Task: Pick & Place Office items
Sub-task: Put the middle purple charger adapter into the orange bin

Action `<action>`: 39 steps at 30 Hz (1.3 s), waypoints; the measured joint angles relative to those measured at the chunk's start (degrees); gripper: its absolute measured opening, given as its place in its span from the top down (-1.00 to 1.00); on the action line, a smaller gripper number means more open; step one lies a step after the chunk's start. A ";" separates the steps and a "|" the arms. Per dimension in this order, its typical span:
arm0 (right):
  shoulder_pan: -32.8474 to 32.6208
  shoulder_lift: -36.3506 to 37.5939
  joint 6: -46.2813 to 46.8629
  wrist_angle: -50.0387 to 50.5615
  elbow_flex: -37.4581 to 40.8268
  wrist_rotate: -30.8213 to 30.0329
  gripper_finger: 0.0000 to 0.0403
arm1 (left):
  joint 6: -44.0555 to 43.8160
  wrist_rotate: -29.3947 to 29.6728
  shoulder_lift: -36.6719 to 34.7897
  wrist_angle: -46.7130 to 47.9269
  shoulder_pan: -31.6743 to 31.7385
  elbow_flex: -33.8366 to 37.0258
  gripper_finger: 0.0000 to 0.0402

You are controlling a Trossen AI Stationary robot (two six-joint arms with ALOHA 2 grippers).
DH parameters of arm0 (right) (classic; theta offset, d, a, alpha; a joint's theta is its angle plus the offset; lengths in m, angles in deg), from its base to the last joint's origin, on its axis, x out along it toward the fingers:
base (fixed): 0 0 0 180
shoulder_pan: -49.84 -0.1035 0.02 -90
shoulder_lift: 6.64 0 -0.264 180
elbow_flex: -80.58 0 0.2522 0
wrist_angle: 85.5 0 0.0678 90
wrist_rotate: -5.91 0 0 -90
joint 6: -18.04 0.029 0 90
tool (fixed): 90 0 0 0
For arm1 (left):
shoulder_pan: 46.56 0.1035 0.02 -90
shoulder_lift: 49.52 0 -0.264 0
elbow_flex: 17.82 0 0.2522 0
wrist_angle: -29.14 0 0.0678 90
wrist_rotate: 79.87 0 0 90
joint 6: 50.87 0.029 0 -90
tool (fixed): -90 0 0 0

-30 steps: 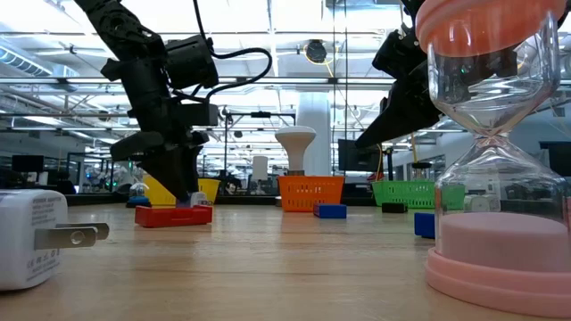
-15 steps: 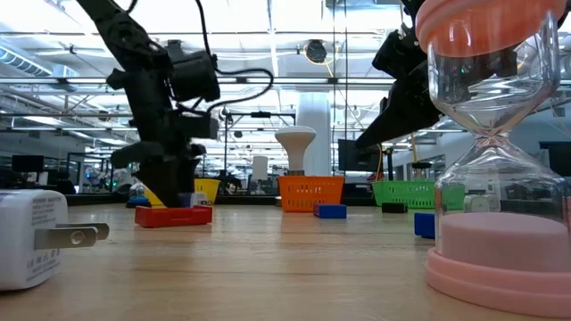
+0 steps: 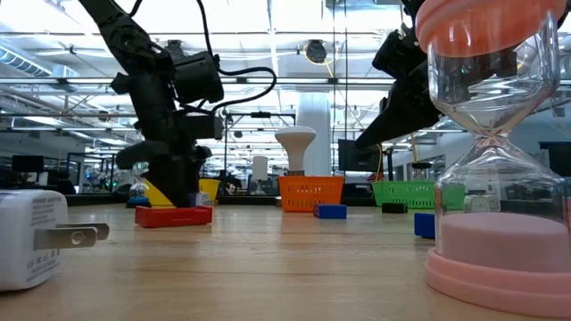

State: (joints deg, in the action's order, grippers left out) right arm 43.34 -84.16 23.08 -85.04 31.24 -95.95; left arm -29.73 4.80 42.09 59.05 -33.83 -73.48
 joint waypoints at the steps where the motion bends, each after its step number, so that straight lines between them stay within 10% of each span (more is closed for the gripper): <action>1: -0.19 0.00 0.03 -0.69 0.00 -0.06 0.64 | -0.79 -3.15 0.18 -0.74 0.02 -0.09 0.30; 6: -3.02 -3.26 -2.30 -8.62 -0.05 -4.66 0.52 | -5.01 -20.60 0.30 -7.55 -0.22 0.33 0.33; 14: -7.19 -15.38 -12.20 -21.90 -4.17 -6.84 0.02 | -11.12 -32.69 0.18 -20.92 -1.31 0.21 0.33; 22: -7.50 -25.17 -25.32 -21.55 -14.63 -11.03 -0.22 | -14.68 -33.85 0.17 -22.02 -1.75 0.18 0.33; 39: -5.97 -31.95 -40.99 -13.53 -26.25 -10.18 -0.05 | -15.71 -33.72 0.15 -23.48 -1.90 0.16 0.30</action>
State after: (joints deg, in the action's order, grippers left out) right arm 37.37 -116.11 -17.91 -98.56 5.00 -106.13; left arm -45.44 -28.92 42.24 35.57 -35.73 -73.32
